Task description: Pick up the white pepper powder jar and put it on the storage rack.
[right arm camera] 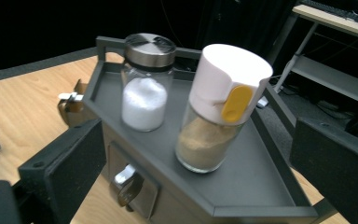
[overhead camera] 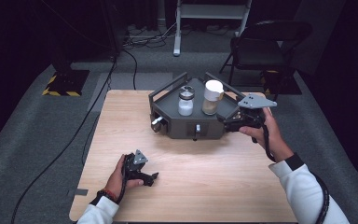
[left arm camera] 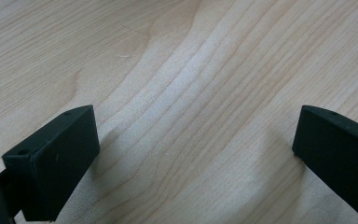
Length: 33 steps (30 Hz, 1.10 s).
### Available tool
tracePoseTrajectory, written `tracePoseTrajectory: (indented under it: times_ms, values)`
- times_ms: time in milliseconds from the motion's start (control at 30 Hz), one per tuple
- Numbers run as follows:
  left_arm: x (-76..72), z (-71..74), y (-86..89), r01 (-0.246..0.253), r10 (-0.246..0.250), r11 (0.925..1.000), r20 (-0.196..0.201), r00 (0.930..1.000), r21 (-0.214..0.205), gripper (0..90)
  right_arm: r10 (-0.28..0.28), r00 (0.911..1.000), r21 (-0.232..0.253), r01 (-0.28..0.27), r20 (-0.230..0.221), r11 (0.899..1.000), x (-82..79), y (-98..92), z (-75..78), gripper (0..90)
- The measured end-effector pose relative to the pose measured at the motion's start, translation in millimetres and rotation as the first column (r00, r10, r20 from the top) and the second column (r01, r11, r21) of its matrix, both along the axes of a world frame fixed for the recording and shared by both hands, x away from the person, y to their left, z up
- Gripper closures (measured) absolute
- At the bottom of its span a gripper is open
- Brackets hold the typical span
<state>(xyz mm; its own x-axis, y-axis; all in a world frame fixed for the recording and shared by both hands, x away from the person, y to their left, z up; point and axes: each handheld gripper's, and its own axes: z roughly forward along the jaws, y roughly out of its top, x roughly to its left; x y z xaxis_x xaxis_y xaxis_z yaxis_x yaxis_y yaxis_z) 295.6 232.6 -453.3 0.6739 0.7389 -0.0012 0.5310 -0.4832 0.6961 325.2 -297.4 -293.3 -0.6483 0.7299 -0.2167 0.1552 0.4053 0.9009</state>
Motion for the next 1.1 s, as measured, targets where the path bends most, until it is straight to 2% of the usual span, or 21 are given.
tracePoseTrajectory:
  times_ms: [233,667,1100]
  values:
    - [-0.1,0.0,-0.1,0.000,0.000,1.0000,0.001,1.0000,0.000,0.2,0.002,0.9999,0.015,-0.002,0.010,1.000,-16.4,-6.8,-9.0,3.1]
    - [0.0,-0.1,0.0,0.000,0.000,1.0000,0.000,1.0000,-0.001,0.1,0.031,0.9995,0.015,-0.031,0.008,0.999,-36.0,-23.8,-31.3,3.2]
    - [-0.1,-0.1,-0.1,-0.001,0.001,1.0000,0.000,1.0000,0.000,0.2,0.040,0.9991,-0.008,-0.040,-0.010,0.999,-49.5,-30.8,-53.5,3.1]
